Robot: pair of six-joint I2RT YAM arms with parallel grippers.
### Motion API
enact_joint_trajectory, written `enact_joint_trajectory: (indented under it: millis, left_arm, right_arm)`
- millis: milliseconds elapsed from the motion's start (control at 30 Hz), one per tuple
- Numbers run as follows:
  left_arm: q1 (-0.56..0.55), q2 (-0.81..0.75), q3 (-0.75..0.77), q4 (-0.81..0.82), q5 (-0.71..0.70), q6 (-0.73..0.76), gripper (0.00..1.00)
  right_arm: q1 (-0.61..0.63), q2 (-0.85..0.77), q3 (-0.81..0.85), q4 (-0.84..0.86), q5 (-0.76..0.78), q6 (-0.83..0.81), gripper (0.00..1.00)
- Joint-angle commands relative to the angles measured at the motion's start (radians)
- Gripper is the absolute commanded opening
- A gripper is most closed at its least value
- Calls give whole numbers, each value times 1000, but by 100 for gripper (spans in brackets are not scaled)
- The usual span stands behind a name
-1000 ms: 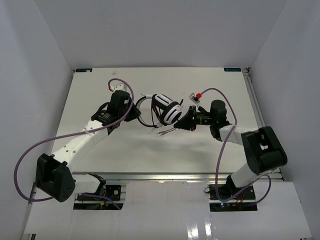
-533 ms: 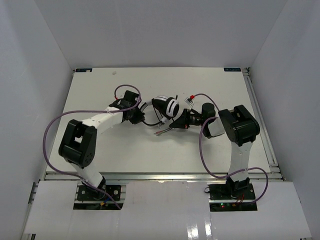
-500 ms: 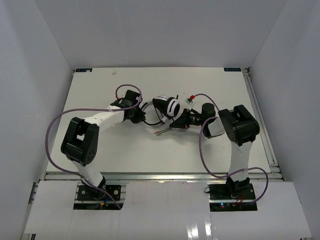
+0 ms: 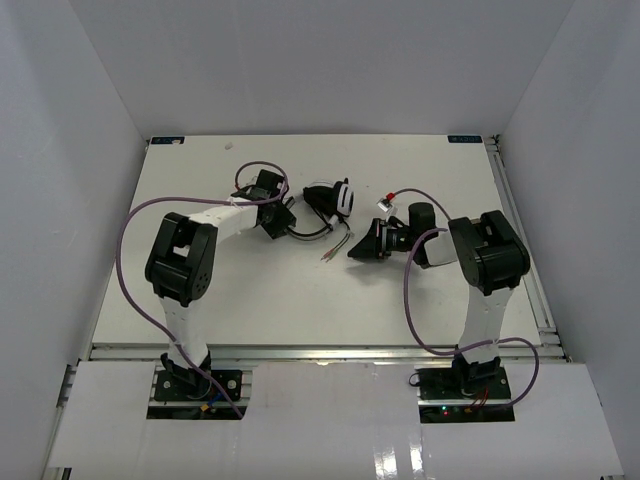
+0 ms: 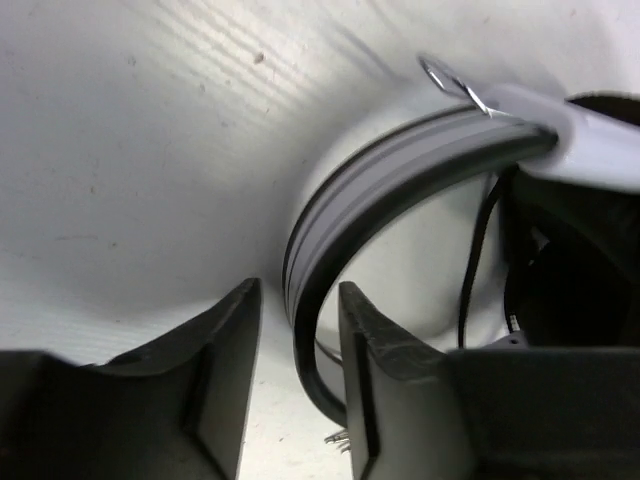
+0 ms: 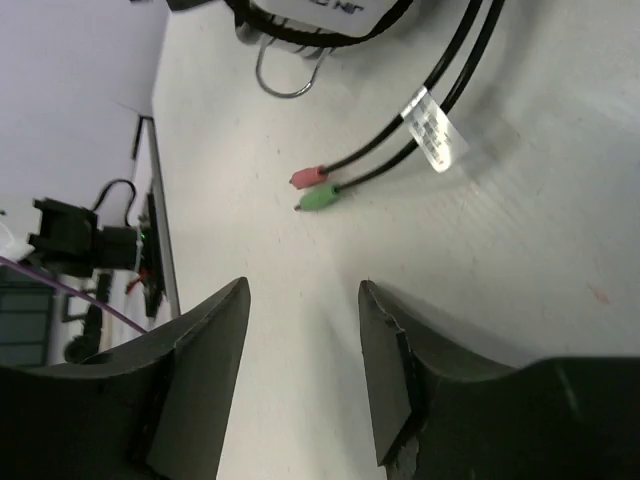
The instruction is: Wrap the headphones
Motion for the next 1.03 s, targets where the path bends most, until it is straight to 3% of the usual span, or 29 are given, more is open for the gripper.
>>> enact_joint_trajectory:
  millis: [0, 67, 200, 300, 367, 567, 833, 1000]
  left_arm:
    - [1, -71, 14, 49, 21, 36, 57]
    - [1, -118, -8, 86, 73, 99, 76]
    - [-3, -225, -56, 134, 196, 243, 88]
    - [-9, -368, -106, 163, 258, 355, 96]
    - [-9, -490, -173, 197, 322, 424, 98]
    - [-11, -888, -470, 289, 496, 627, 98]
    - [-11, -1323, -670, 213, 407, 680, 98]
    - [-9, -1375, -714, 171, 385, 675, 98]
  right_arm:
    - [-52, -146, 39, -361, 28, -271, 58]
    - [-75, -210, 57, -535, 57, -450, 64]
    - [-84, -373, 70, -811, 204, -691, 74]
    - [-86, -512, 77, -950, 333, -774, 81]
    - [-87, -588, 63, -965, 401, -796, 94]
    - [-90, -827, 89, -994, 614, -774, 90]
    - [-93, -1079, 33, -973, 869, -787, 90]
    - [-93, -1168, -38, -957, 954, -773, 90]
